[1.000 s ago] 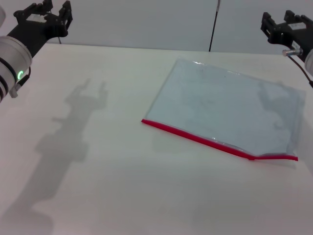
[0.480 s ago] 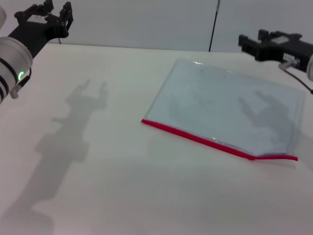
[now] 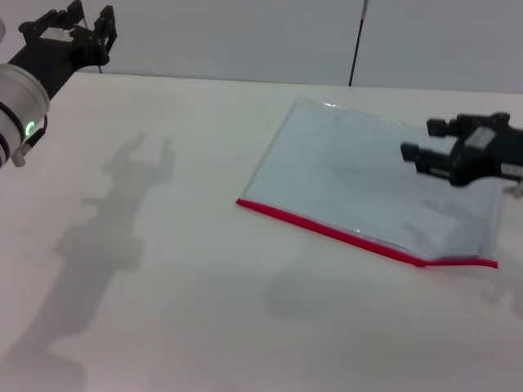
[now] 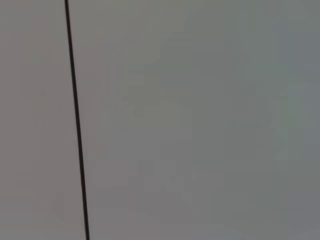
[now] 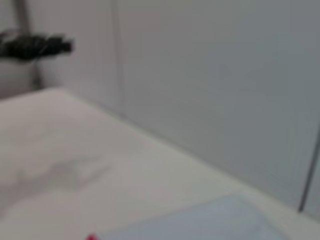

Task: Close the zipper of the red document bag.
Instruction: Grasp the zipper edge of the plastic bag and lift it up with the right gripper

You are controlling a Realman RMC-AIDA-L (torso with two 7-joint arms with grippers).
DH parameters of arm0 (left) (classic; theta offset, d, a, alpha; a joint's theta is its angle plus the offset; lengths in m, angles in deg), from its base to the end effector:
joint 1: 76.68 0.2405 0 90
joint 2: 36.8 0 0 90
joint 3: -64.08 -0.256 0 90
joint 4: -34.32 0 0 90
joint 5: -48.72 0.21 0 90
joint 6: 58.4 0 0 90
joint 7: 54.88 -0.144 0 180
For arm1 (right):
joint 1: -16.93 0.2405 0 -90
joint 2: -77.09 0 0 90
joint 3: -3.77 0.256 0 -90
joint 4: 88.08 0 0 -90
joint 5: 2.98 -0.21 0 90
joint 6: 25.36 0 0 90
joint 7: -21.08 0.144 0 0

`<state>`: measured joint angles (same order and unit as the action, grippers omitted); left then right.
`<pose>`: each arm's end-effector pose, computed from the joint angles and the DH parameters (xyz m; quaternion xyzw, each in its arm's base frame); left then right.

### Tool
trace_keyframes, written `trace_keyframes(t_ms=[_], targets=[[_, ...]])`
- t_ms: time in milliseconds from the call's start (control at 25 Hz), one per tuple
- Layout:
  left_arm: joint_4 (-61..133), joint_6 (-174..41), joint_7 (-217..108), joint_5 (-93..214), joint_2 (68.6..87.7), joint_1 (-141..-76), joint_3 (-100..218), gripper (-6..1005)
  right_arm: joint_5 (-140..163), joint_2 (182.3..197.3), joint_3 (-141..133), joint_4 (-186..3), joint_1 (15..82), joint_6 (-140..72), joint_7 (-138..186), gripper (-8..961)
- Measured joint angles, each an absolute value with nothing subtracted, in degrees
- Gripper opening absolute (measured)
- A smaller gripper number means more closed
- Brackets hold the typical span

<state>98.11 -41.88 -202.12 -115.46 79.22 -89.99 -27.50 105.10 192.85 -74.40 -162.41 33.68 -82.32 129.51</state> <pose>-0.2430 0.3958 0.0581 -0.7268 -0.2404 -0.2715 0.5833 0.2129 0.3622 0.0280 -0.9264 0.1935 0.1259 0.2974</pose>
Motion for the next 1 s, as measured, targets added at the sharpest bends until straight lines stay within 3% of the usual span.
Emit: trace_keyframes(t_ms=[360, 480, 1000], targets=[[97.5, -41.9, -202.3, -115.5, 79.21, -90.1, -27.2, 431, 116.3, 193.19, -75.4, -164.7, 33.1, -89.7, 128.8, 559], [97.4, -41.9, -202.3, -115.5, 79.21, -90.0, -27.1, 431, 118.3, 193.2, -75.8, -166.0, 32.6, -91.3, 128.8, 700], [95.2, -41.9, -202.3, -115.5, 79.13, -90.8, -26.7, 430, 132.0, 193.46, -79.9, -173.5, 29.1, -91.6, 130.4, 726]])
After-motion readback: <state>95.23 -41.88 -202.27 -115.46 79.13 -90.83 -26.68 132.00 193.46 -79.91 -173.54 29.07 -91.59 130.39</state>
